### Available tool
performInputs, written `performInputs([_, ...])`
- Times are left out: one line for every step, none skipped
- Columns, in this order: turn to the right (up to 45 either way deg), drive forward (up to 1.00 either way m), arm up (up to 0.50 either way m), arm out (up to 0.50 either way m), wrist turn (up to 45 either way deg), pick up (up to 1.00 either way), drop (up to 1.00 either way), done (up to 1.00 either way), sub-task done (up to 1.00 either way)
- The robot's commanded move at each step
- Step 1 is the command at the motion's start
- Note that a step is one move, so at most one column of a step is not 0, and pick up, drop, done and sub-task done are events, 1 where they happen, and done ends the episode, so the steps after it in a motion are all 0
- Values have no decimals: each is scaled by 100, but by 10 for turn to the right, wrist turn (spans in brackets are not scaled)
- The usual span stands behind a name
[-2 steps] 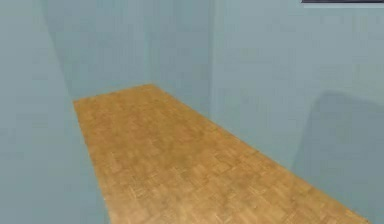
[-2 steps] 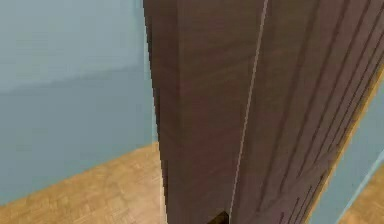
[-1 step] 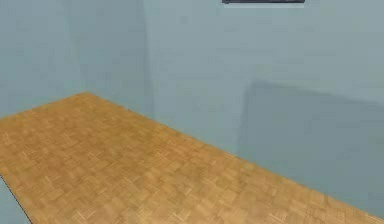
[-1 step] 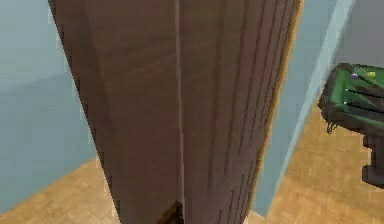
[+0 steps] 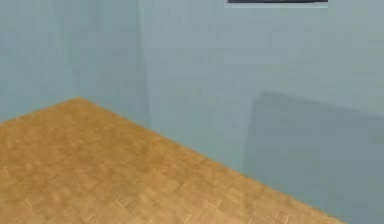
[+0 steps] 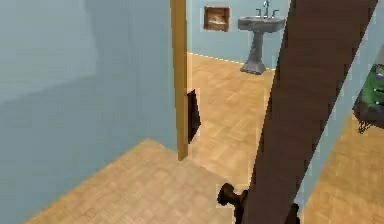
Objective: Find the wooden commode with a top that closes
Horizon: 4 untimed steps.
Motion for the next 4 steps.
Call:
performInputs([330, 0, 0, 0, 0, 0, 0, 0, 0])
performInputs([0, 35, 0, 0, 0, 0, 0, 0, 0])
performInputs([450, 0, 0, 0, 0, 0, 0, 0, 0])
performInputs([420, 0, 0, 0, 0, 0, 0, 0, 0])
